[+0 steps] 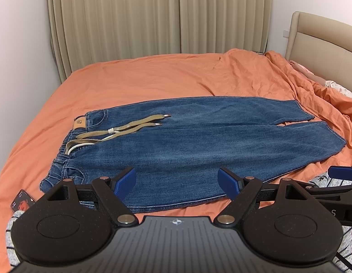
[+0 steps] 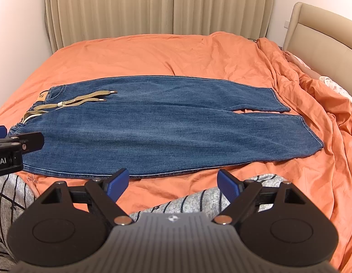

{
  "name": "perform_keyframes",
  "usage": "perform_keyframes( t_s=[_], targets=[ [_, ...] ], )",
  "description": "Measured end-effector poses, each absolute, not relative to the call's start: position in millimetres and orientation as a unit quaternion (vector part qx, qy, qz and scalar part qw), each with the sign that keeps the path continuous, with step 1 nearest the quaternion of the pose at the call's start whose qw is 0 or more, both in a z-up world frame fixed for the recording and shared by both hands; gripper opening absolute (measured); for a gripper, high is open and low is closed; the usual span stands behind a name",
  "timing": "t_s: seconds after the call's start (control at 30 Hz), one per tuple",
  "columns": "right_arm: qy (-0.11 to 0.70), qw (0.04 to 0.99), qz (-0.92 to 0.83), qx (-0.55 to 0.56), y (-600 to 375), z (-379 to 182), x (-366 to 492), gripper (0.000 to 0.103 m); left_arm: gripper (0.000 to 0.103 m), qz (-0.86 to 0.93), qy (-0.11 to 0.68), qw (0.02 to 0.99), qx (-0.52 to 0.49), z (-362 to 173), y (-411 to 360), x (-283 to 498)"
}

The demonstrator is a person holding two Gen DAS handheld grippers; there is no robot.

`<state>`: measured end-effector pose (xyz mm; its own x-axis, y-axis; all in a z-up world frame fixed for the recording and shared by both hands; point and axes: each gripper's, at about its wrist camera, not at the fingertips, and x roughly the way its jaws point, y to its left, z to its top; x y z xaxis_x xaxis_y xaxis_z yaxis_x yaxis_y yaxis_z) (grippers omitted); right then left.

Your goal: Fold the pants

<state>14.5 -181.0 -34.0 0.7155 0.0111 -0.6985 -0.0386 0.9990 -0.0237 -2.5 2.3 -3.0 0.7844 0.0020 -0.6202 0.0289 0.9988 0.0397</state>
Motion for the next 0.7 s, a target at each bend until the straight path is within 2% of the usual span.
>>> perform_keyframes(
  t_s=[0.7],
  targets=[
    [0.379,0.925,0.011,-0.011,-183.6,-35.5,14.4,0.081,0.095,-0.008,0.329,0.944,0.028,-5.5,-0.6,-6.1]
  ],
)
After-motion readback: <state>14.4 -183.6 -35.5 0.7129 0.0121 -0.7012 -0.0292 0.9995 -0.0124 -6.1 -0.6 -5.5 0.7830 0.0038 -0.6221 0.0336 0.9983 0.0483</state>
